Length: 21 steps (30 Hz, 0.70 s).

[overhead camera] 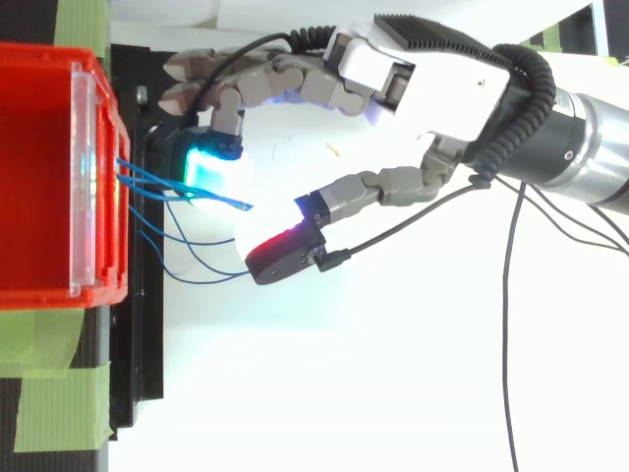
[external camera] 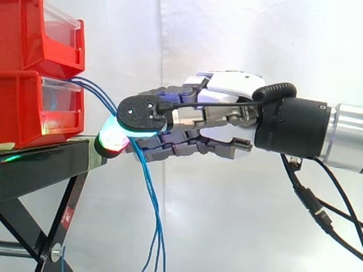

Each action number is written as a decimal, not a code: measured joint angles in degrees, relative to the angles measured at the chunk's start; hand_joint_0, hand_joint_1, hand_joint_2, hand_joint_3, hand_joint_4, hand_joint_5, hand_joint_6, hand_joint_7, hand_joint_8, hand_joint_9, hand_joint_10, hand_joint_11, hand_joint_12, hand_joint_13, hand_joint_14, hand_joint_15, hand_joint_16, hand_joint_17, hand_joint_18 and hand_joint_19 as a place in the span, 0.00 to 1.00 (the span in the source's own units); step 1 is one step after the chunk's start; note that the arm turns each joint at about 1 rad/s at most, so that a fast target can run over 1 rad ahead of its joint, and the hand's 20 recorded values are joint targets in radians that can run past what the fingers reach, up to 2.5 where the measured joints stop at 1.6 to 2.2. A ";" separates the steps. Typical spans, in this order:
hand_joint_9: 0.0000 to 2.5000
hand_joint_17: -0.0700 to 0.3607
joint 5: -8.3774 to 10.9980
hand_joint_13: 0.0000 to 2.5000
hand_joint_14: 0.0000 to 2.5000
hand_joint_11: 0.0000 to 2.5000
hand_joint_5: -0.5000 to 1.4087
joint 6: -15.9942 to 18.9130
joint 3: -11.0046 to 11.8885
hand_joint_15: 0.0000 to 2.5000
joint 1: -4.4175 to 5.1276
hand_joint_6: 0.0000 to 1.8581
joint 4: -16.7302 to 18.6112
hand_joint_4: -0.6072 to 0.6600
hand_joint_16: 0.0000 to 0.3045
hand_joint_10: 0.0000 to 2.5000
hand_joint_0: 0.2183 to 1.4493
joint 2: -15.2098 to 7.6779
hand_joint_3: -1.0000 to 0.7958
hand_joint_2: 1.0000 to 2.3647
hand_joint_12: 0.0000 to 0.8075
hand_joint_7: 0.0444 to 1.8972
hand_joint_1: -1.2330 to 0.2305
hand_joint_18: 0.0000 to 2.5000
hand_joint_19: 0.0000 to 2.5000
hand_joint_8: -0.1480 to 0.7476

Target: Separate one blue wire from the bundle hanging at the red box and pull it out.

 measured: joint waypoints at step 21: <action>0.24 0.44 0.08 0.18 0.00 0.10 0.16 -0.01 0.02 0.08 0.24 0.43 0.00 0.61 0.18 0.00 0.33 0.02 0.44 0.02 0.47 0.51 0.36 0.16 0.11 0.54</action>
